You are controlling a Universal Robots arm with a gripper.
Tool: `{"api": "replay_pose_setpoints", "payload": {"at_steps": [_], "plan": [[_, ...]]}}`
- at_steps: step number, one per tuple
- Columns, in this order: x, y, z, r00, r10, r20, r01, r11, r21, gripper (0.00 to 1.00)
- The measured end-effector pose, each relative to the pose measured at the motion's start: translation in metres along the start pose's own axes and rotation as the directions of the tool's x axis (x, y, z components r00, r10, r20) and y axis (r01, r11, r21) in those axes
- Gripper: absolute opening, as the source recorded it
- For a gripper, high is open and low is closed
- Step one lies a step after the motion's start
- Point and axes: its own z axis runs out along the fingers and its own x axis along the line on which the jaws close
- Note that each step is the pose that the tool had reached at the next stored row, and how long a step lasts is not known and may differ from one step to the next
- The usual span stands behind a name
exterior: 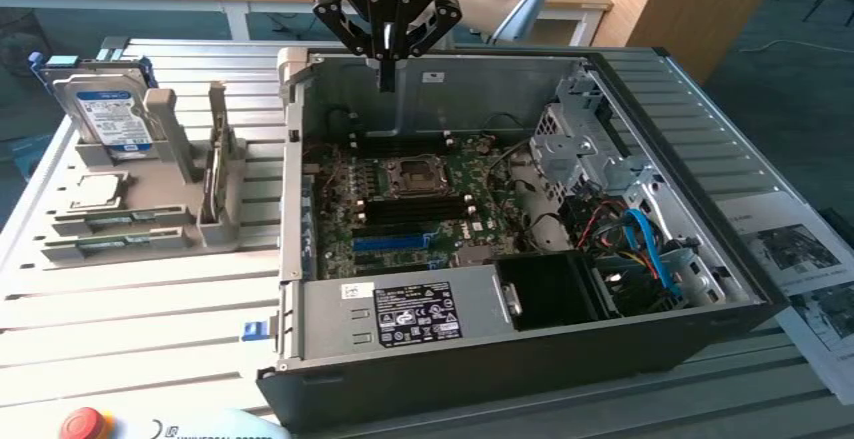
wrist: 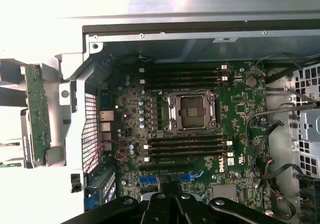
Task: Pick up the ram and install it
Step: 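Reach for the ram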
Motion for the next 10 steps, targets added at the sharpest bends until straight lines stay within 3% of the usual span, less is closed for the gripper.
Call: {"api": "replay_pose_setpoints", "payload": {"at_steps": [10], "plan": [[0.013,-0.001,0.0001,1.0,0.0,0.0,0.0,1.0,0.0,0.11]]}}
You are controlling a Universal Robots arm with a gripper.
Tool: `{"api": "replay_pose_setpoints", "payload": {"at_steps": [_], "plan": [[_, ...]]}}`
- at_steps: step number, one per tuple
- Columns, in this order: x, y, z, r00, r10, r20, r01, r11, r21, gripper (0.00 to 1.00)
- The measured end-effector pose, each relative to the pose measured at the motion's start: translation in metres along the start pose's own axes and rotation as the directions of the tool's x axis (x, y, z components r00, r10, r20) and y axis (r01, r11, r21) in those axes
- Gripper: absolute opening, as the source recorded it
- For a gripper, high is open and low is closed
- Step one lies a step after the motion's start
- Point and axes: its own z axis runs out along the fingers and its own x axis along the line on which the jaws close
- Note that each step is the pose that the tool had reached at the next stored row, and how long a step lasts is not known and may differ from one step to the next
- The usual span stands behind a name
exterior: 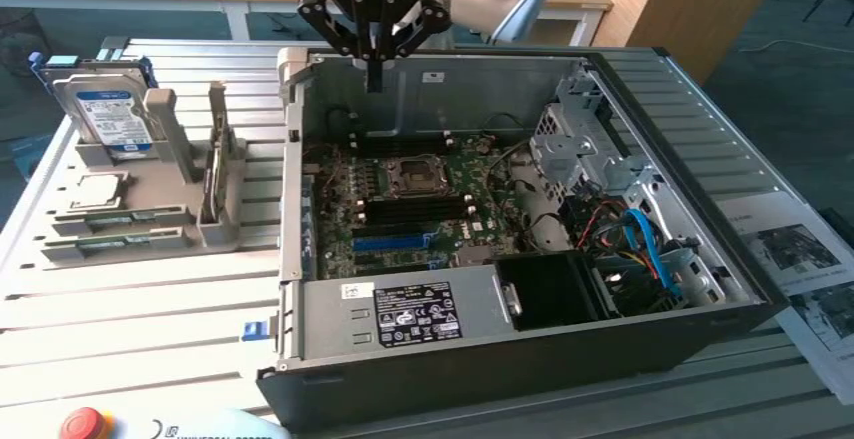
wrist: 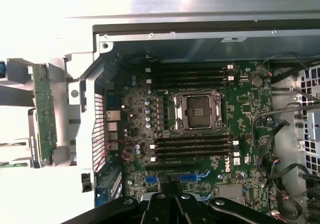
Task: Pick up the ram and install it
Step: 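Reach for the ram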
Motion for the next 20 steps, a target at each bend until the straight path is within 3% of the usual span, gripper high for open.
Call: {"api": "replay_pose_setpoints", "payload": {"at_steps": [20], "plan": [[0.049,-0.0037,-0.0003,1.0,0.0,0.0001,0.0,1.0,0.0,0.11]]}}
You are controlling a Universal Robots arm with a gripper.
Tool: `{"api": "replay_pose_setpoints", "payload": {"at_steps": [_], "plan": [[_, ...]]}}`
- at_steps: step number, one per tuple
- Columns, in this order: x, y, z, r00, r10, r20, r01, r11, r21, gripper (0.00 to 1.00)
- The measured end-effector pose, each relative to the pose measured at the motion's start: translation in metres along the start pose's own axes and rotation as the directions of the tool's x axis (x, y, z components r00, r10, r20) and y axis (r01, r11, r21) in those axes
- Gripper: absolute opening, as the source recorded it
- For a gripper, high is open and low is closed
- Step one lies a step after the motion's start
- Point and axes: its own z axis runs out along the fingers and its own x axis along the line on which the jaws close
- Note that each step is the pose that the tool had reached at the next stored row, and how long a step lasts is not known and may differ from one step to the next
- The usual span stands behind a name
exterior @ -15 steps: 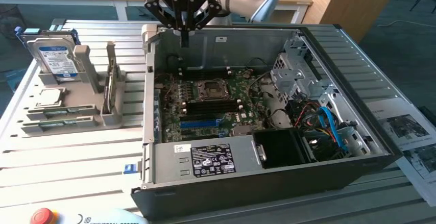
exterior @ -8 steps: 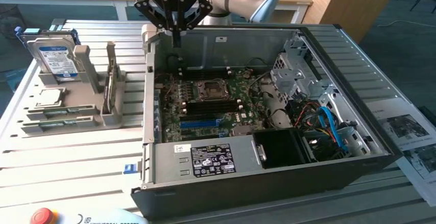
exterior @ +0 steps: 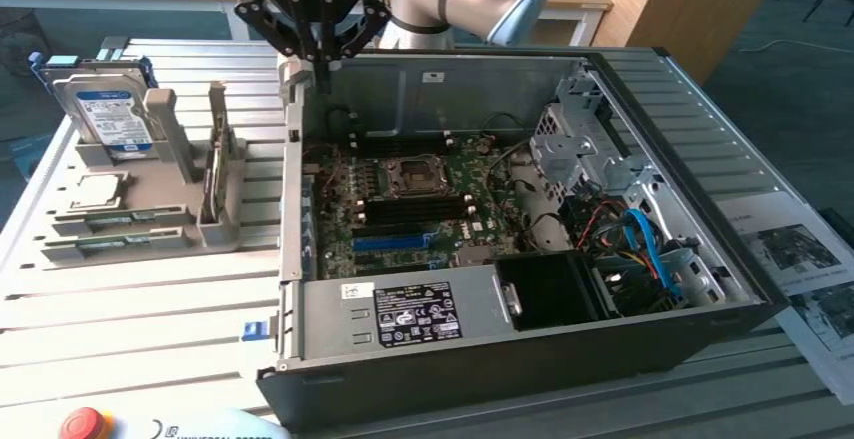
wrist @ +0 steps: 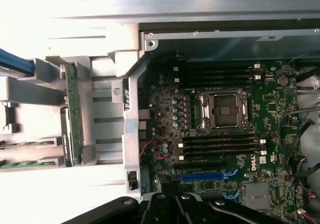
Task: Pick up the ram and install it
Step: 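Reach for the ram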
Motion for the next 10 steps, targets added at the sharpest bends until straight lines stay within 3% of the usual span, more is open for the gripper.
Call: {"api": "replay_pose_setpoints", "payload": {"at_steps": [10], "plan": [[0.027,-0.002,-0.0002,1.0,0.0,0.0,0.0,1.0,0.0,0.11]]}}
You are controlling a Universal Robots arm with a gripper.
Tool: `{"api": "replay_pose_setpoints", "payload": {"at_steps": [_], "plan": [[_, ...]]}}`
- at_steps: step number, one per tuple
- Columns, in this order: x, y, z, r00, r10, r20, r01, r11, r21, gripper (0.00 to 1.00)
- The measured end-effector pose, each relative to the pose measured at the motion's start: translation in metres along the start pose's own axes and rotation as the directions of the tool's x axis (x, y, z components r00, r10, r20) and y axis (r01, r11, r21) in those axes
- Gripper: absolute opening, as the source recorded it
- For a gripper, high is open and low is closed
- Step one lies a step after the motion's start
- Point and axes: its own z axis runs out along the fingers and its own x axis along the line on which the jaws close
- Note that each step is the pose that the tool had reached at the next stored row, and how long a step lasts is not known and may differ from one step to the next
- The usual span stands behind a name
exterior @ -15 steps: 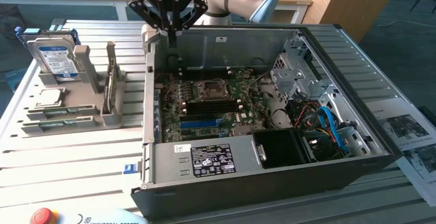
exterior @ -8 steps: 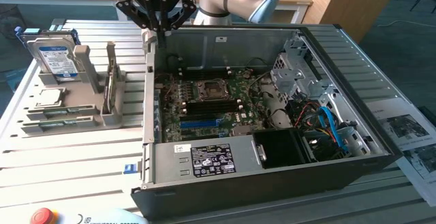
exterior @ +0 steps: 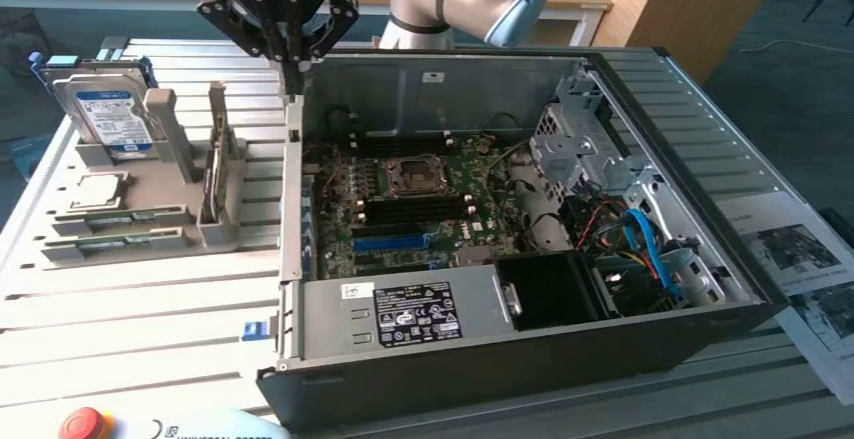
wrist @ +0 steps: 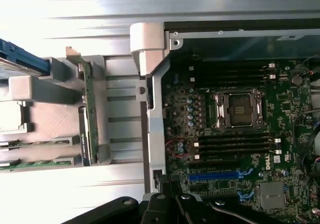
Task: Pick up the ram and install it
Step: 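Reach for the ram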
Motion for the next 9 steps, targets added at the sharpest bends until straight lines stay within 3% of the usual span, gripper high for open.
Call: {"api": "replay_pose_setpoints", "payload": {"at_steps": [9], "plan": [[0.025,-0.0019,-0.0001,1.0,0.0,0.0,0.0,1.0,0.0,0.11]]}}
